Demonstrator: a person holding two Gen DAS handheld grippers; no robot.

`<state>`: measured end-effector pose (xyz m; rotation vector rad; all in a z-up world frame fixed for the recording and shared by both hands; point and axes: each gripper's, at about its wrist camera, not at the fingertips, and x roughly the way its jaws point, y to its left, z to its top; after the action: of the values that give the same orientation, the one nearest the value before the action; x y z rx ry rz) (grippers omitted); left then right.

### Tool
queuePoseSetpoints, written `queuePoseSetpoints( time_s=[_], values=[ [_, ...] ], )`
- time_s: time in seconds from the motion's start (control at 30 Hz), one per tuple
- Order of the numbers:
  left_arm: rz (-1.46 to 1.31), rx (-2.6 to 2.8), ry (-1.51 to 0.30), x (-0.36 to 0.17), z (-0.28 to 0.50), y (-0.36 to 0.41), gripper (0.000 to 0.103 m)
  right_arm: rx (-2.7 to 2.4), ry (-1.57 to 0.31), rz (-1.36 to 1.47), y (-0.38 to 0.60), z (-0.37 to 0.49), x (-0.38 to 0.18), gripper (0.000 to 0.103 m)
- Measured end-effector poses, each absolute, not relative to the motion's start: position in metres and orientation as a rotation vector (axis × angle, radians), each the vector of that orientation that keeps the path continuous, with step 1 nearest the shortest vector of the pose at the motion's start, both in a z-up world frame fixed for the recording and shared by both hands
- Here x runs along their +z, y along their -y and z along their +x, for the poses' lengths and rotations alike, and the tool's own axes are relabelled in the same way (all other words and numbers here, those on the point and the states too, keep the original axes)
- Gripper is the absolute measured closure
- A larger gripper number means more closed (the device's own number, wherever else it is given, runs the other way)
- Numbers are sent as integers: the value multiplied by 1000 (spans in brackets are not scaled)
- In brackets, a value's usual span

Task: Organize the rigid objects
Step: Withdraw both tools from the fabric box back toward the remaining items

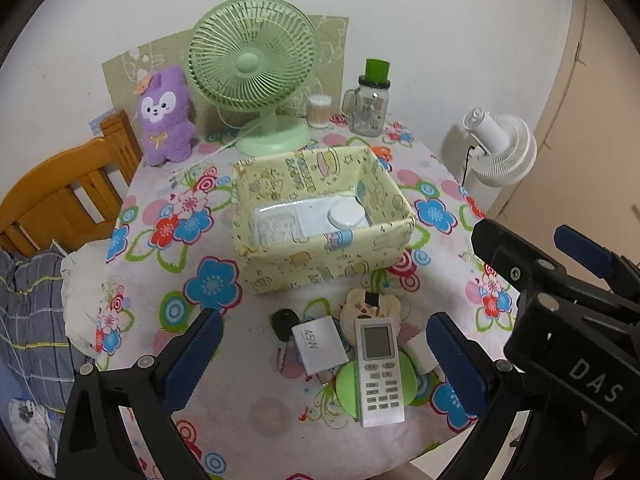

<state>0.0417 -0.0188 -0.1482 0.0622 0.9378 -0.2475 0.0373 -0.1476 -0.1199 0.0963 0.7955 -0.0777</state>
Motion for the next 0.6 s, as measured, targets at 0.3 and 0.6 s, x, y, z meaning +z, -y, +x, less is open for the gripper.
queuePoseSetpoints(
  time_s=[0.3,0.6],
  values=[
    [0,-230,-980,-173,44,29,0,-74,-842,86,166,48,-148,8],
    [-3,-190,-1005,-202,46,48,1,-10,-860,40,175,59,-173,8]
  ],
)
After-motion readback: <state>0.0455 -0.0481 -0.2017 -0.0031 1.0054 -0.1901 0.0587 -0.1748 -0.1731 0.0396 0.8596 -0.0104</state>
